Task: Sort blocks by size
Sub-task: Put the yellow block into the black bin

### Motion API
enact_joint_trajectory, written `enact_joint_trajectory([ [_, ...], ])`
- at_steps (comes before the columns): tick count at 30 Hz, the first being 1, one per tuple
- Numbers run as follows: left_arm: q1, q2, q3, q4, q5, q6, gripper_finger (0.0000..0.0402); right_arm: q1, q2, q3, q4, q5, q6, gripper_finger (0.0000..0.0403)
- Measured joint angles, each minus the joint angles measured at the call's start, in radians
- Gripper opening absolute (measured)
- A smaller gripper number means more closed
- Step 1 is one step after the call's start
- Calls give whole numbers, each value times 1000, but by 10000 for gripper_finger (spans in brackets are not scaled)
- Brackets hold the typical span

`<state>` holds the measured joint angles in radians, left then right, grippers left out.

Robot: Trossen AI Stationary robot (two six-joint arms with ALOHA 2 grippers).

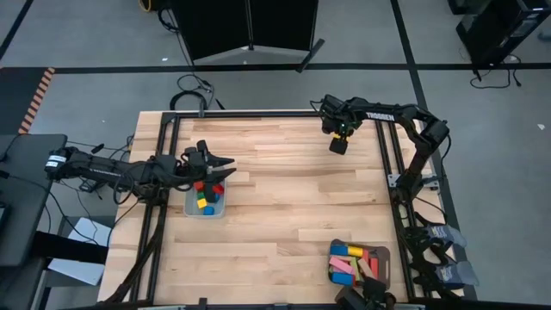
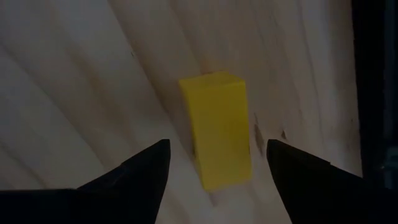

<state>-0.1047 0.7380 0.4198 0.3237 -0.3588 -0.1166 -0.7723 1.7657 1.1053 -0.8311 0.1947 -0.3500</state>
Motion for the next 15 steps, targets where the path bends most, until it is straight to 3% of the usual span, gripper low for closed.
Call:
enact_joint_trajectory([
  [15, 0, 0, 0, 17, 0, 0, 148, 23, 84, 73, -124, 87, -46, 281],
])
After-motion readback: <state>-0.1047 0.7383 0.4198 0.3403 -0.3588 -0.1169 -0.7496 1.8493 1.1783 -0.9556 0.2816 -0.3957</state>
